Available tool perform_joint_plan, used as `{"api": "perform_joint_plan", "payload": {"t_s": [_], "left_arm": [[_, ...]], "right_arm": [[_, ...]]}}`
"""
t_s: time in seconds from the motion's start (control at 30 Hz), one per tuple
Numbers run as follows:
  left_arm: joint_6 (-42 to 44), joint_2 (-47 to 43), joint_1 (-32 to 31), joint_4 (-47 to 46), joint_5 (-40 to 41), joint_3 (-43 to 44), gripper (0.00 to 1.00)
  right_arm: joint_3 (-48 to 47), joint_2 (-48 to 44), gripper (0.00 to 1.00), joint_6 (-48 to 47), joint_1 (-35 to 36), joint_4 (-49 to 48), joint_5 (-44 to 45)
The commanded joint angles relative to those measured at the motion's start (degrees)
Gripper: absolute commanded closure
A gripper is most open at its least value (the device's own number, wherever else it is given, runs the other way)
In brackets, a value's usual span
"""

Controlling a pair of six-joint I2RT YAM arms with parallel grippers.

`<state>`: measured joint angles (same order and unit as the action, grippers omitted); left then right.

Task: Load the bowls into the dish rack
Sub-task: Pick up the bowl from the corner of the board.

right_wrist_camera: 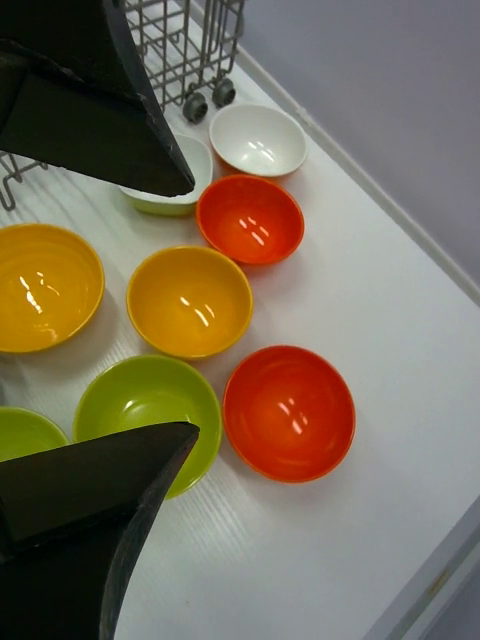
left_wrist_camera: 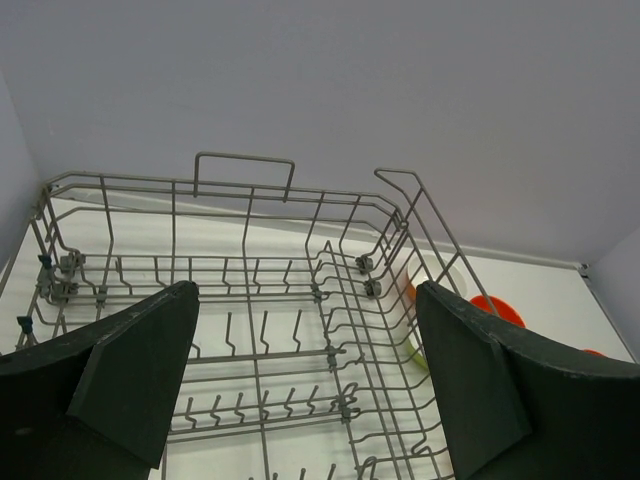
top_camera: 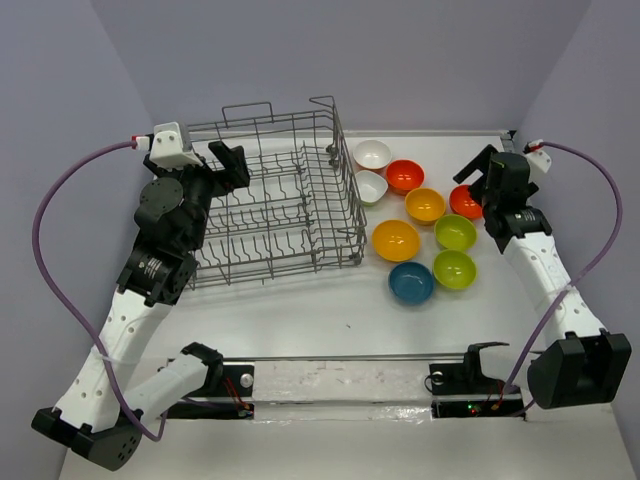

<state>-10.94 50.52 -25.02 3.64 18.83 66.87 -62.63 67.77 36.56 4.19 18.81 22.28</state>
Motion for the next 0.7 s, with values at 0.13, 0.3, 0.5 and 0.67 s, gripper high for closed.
{"api": "perform_joint_plan", "payload": {"t_s": [0.13,0.3,0.5,0.67], "left_arm": [[1.4,-0.8,0.1,-3.2,1.2,-0.2,0.01],[1.4,-0.2,0.1,-3.2,0.8,-0.3,0.01],[1.4,-0.7,0.1,-3.2,1.2,-0.3,0.01],[1.4,-0.3,0.1,-3.2,1.0,-0.3,0.01]], "right_arm": [[7.2,-0.8,0.00,5.5,-0.2,3.0,7.2],[11.3,-2.1,0.00,8.3,-0.2,5.6,7.2],[15.9,-7.0,0.00,11.8,-0.2,11.3,10.7],[18.0,-11.1,0.01,13.0,-0.2,13.7,9.2]]}}
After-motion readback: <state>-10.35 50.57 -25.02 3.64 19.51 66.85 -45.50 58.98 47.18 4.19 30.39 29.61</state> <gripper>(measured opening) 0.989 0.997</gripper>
